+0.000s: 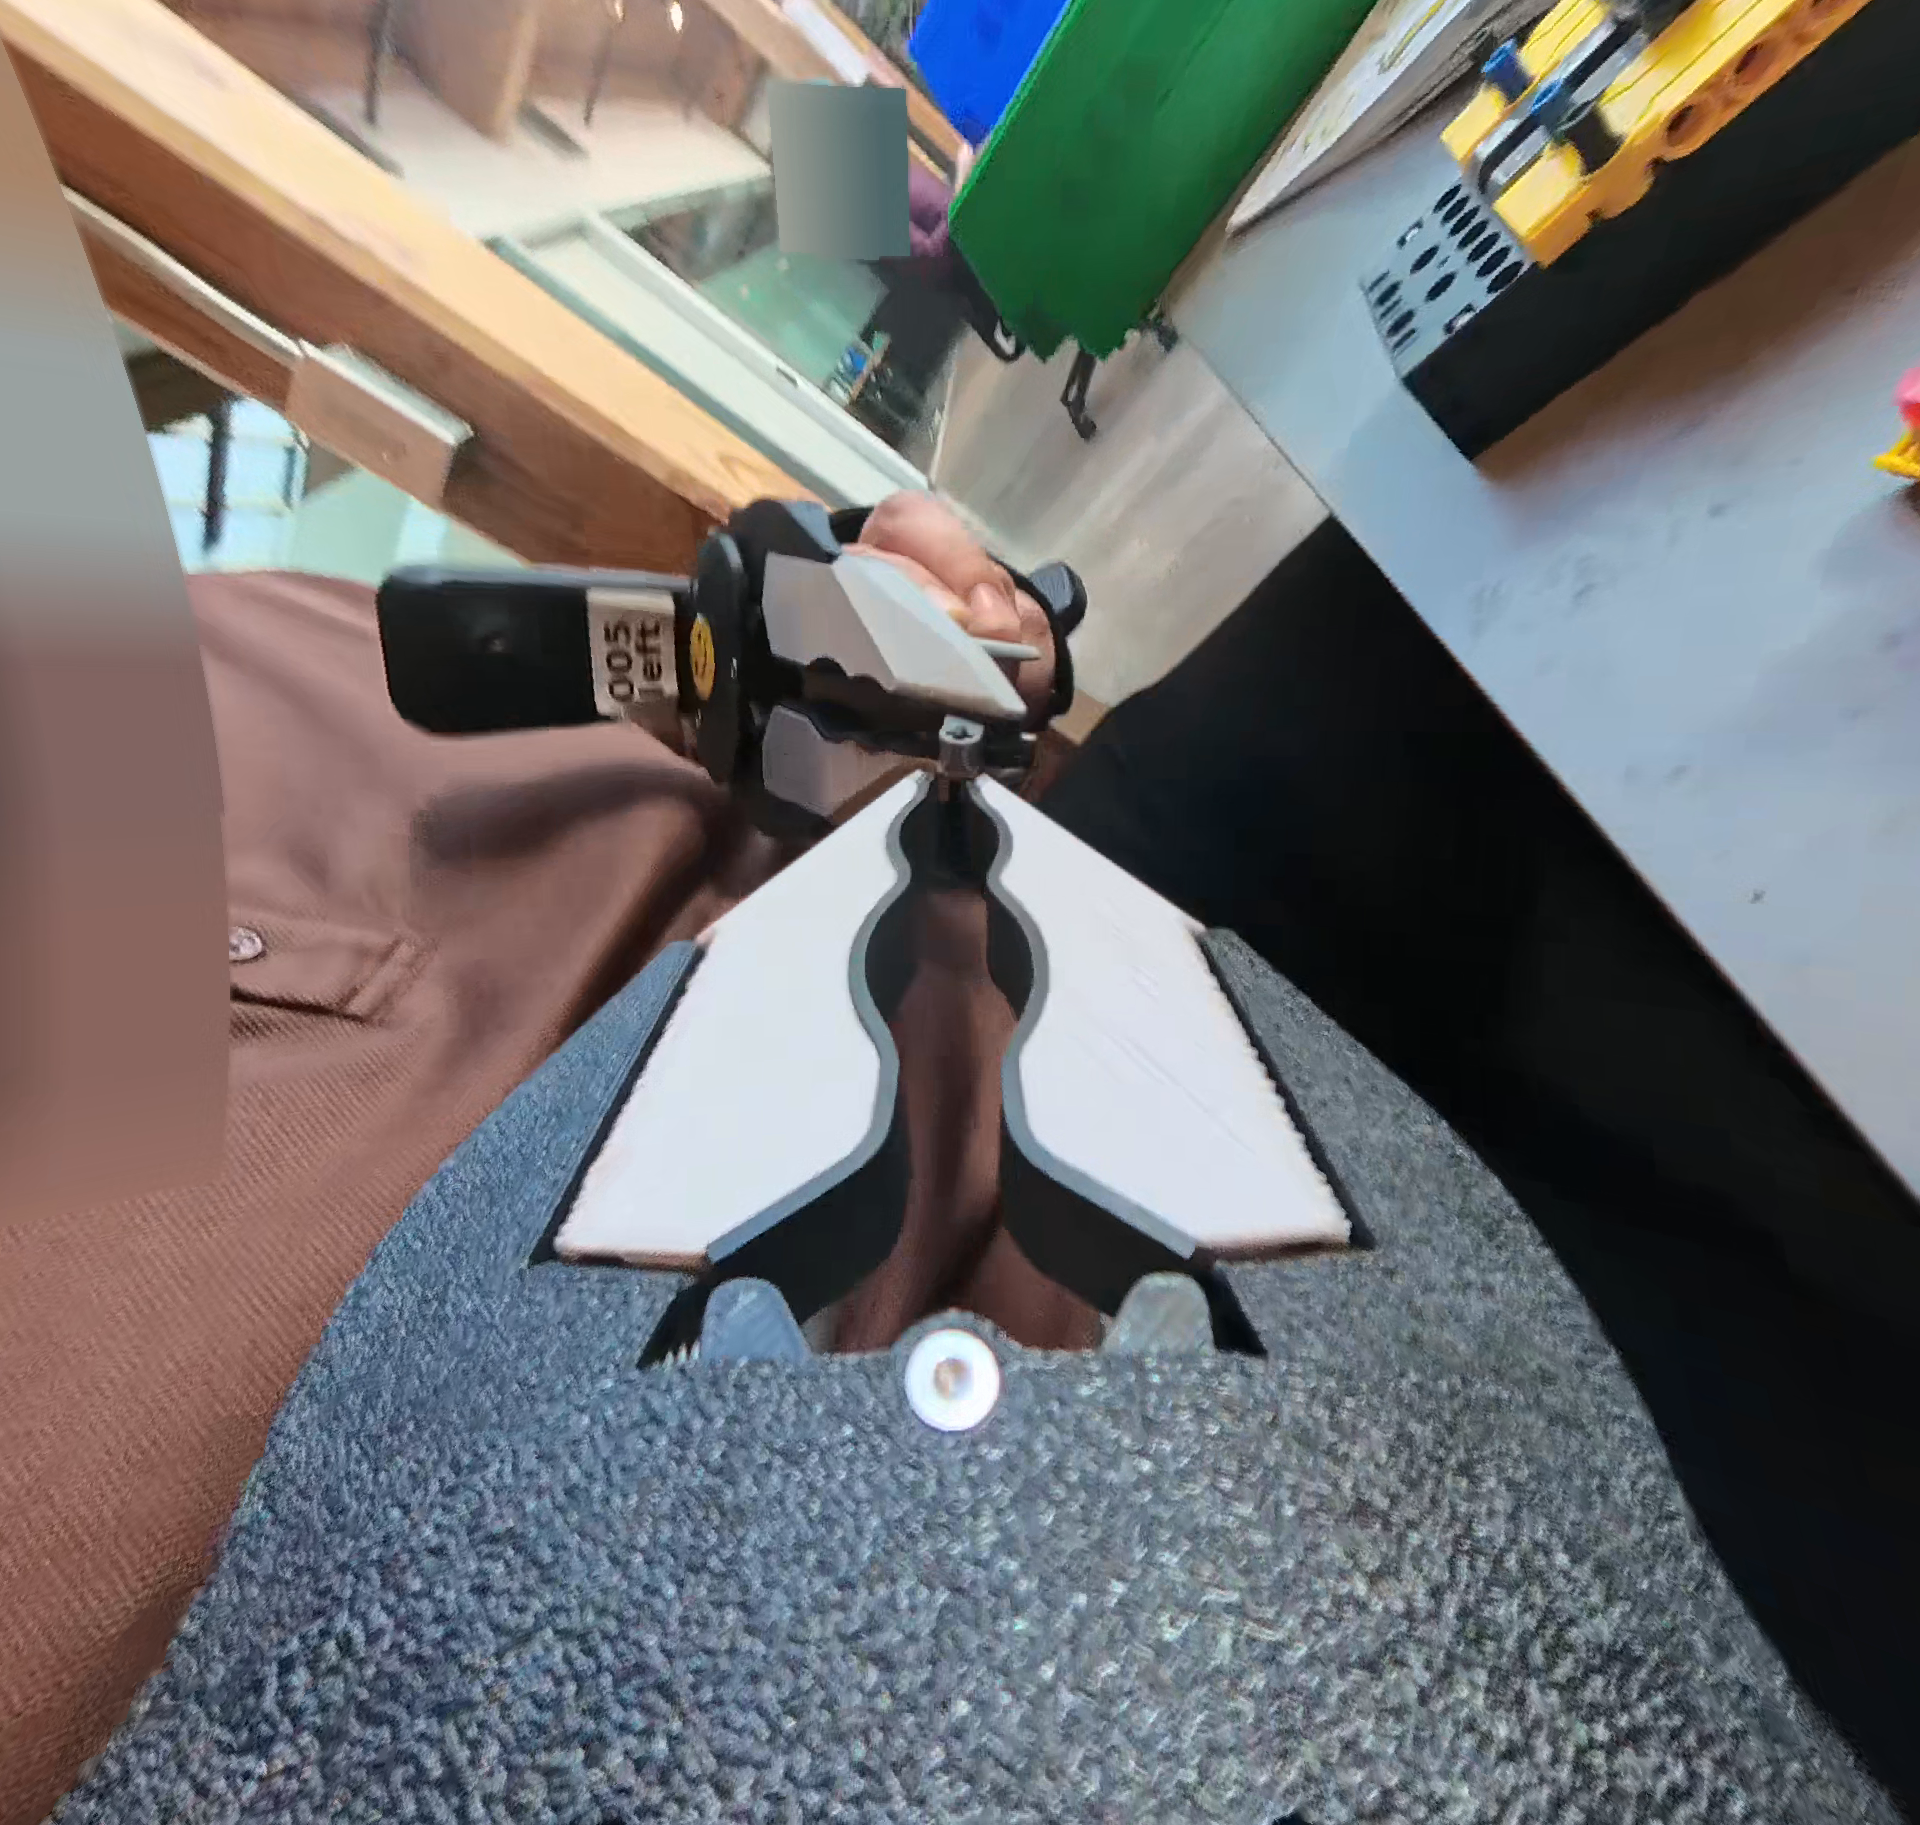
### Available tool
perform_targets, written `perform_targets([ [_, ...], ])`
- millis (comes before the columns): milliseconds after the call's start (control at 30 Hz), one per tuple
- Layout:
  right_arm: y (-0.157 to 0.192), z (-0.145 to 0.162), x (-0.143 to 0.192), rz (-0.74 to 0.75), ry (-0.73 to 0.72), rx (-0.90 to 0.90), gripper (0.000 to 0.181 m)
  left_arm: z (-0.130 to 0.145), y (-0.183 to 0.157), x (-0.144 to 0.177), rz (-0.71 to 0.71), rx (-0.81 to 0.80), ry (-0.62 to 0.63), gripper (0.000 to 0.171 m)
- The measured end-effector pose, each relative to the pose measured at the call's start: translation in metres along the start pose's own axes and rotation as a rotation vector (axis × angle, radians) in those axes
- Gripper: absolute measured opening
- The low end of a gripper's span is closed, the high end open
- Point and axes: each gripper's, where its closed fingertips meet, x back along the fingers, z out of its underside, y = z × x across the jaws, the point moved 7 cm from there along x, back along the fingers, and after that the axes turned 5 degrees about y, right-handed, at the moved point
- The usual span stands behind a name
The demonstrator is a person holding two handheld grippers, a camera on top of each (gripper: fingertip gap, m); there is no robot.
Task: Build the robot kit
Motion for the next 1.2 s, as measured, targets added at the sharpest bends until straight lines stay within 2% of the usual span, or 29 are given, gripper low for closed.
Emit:
perform_targets([
  [100, -0.001, -0.001, -0.002, -0.019, -0.031, -0.018, 0.000, 0.000, 0.002, 0.001, -0.022, -0.017, 0.009, 0.004],
  [267, 0.005, 0.000, -0.002, 0.029, -0.016, 0.086, 0.000, -0.001, 0.003, 0.003, 0.033, 0.014, -0.022, 0.005],
  [467, 0.004, 0.001, -0.005, 0.011, 0.028, 0.086, 0.000, -0.001, 0.000, 0.004, 0.039, -0.116, -0.010, 0.005],
  [633, 0.002, -0.002, -0.008, -0.014, -0.005, 0.045, 0.000, 0.000, 0.003, 0.004, 0.001, -0.137, 0.027, 0.005],
  [700, 0.003, -0.003, -0.009, 0.003, 0.001, 0.082, 0.000, -0.001, 0.005, 0.005, 0.010, -0.129, 0.026, 0.005],
  [833, 0.007, -0.005, -0.011, 0.079, 0.096, 0.234, 0.000, 0.002, 0.005, 0.007, 0.047, -0.129, 0.024, 0.005],
  [900, 0.004, -0.007, -0.012, 0.064, 0.166, 0.242, 0.000, 0.003, 0.004, 0.007, 0.061, -0.125, 0.036, 0.005],
  [1033, -0.001, 0.000, -0.016, 0.130, 0.394, 0.292, 0.000, 0.013, -0.012, 0.004, 0.095, -0.201, 0.107, 0.005],
  [1200, -0.002, 0.000, -0.019, 0.179, 0.500, 0.339, 0.000, 0.016, -0.017, 0.002, 0.090, -0.234, 0.134, 0.005],
])
